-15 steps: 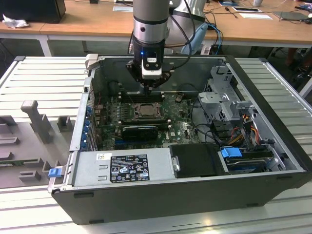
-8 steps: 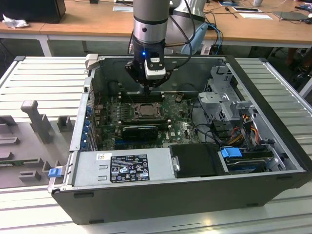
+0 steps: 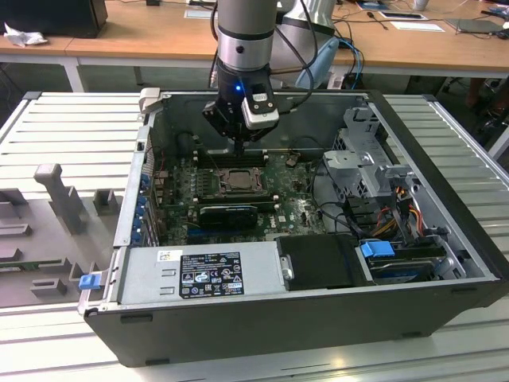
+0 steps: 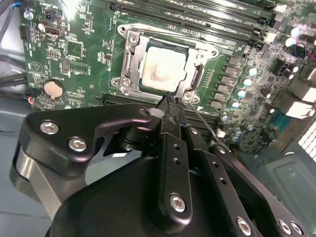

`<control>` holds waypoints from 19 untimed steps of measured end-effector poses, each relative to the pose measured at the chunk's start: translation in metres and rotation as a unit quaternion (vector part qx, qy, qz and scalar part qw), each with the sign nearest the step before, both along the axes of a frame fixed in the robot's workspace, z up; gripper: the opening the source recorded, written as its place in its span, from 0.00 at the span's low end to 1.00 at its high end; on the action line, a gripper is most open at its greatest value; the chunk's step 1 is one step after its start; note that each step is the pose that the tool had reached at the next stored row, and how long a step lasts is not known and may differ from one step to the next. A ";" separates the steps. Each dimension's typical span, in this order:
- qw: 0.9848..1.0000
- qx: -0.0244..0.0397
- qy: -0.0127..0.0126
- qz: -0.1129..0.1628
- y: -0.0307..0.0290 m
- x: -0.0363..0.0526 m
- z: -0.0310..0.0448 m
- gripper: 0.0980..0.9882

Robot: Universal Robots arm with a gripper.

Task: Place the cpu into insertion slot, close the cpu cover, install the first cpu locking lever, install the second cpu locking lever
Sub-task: 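Install the first cpu locking lever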

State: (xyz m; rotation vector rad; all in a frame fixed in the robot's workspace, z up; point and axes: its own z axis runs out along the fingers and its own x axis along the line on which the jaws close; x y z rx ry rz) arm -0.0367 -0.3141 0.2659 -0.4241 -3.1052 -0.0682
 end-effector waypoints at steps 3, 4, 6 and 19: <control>1.000 0.000 0.000 0.016 0.0000 0.0000 0.0000 0.01; 1.000 0.000 0.000 0.025 0.0000 0.0000 0.0000 0.01; 0.999 0.000 0.000 0.038 0.0000 0.0000 0.0000 0.01; 0.986 0.000 0.000 0.164 0.0000 0.0000 -0.0001 0.01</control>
